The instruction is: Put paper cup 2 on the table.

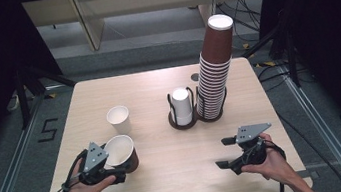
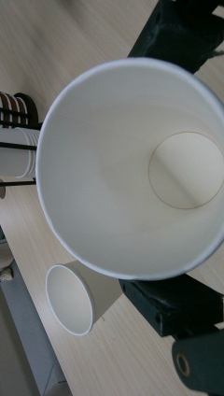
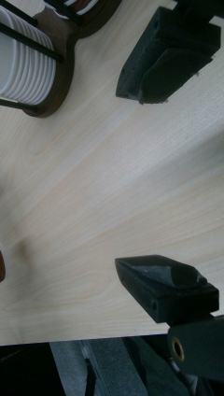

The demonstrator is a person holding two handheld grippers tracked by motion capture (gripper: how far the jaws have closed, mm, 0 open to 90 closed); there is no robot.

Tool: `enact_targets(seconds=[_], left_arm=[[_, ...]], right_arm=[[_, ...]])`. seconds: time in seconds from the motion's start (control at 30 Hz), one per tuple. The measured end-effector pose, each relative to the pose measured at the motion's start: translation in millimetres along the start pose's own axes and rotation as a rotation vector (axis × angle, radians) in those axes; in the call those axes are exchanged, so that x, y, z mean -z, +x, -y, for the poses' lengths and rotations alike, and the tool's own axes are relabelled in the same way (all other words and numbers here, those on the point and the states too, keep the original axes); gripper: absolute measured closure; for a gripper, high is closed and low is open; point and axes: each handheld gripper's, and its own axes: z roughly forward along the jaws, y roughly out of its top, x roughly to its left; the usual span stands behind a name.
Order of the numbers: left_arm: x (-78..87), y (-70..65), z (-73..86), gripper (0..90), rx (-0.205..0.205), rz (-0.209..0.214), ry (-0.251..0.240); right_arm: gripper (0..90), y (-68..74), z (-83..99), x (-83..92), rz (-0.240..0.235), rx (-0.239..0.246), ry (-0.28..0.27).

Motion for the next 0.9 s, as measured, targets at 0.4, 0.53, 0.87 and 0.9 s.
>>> enact_targets(seconds=[0.4, 0.53, 0.87, 0.9], left_arm=[[4.3, 10.3, 4.4, 11.0, 0.028, -0.047, 0.033], [5.3, 12.7, 5.0, 11.0, 0.024, -0.053, 0.039], [8.7, 24.7, 9.0, 10.9, 0.053, -0.083, 0.064], [9.0, 26.6, 9.3, 10.9, 0.054, -0.084, 0.063]], right_arm=[[16.6, -3.3, 1.9, 1.0, 0.007, 0.000, 0.002], [16.7, -2.0, 2.1, 0.8, 0.014, -0.015, 0.004], [16.5, -5.3, 2.1, 1.2, 0.027, 0.003, 0.001], [16.5, -4.8, 2.1, 1.4, 0.027, -0.003, 0.004]])
